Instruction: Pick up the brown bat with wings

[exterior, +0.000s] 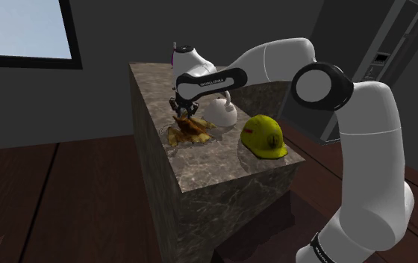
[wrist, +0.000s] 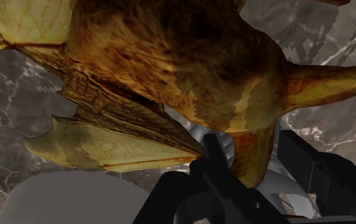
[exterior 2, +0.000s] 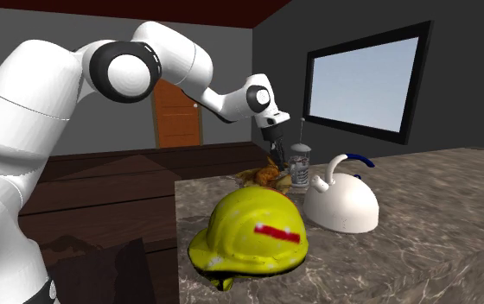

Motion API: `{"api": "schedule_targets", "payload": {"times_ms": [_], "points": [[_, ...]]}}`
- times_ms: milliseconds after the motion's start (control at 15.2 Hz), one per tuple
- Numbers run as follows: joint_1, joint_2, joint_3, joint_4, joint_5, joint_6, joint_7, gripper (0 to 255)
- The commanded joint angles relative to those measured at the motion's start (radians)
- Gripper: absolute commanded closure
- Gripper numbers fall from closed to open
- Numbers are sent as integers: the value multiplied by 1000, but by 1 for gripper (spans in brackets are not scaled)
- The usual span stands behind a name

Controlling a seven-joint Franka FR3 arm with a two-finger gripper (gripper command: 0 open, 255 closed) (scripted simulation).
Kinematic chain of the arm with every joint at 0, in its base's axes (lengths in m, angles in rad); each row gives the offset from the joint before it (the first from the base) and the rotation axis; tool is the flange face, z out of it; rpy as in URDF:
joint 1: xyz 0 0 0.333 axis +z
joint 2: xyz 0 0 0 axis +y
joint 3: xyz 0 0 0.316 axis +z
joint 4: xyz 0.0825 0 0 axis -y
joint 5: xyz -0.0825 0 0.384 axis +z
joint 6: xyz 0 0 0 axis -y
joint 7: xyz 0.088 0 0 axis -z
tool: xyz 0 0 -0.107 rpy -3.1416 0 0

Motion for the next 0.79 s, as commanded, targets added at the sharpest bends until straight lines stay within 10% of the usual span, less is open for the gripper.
{"api": "schedule_targets", "payload": {"times_ms": [0, 726], "points": [[-1, -4, 1, 6, 3, -9, -4, 255], [3, -34, 13, 103, 31, -130, -51, 255]]}}
